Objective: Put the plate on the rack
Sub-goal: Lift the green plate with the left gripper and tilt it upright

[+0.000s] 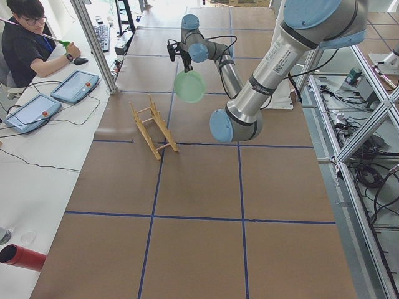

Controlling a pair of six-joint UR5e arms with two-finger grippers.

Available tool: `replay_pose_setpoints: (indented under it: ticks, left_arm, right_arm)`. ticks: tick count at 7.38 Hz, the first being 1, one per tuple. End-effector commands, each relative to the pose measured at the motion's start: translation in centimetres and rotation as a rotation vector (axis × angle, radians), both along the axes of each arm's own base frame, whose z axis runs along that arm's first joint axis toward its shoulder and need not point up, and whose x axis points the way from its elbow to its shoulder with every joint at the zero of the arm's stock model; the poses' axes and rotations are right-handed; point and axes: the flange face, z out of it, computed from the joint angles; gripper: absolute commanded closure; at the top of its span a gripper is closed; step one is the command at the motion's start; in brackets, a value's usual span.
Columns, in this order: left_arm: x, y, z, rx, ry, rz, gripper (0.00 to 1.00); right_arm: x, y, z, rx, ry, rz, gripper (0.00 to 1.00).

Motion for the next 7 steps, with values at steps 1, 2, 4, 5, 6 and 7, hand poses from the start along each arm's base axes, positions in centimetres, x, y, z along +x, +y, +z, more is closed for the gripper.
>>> replay_pose_setpoints:
  ticks: [1, 2, 4, 5, 6, 7]
  left_arm:
    - [-8.5, -2.0, -0.8, 0.192, 0.282, -0.104, 1.00]
    - [-12.0, -2.2, 0.0, 0.249, 0.373, -0.114, 1.00]
    - [-17.3, -2.7, 4.1, 0.356, 0.507, -0.174, 1.00]
    - [-19.5, -4.3, 6.3, 0.376, 0.557, -0.214, 1.00]
    - [-19.9, -5.9, 8.9, 0.400, 0.581, -0.237, 1.00]
    - [-19.7, -7.2, 13.0, 0.430, 0.605, -0.262, 1.00]
  right_arm:
    - [-0.1, 0.0, 0.0, -0.001, 0.000, -0.001, 0.00]
    - [-0.1, 0.0, 0.0, -0.001, 0.000, -0.001, 0.00]
    - [0.0, 0.0, 0.0, -0.001, 0.000, 0.000, 0.00]
    - [-0.1, 0.0, 0.0, -0.001, 0.000, -0.001, 0.00]
    - [0.0, 0.0, 0.0, -0.001, 0.000, 0.000, 0.00]
    - [-0.1, 0.0, 0.0, -0.001, 0.000, -0.001, 0.00]
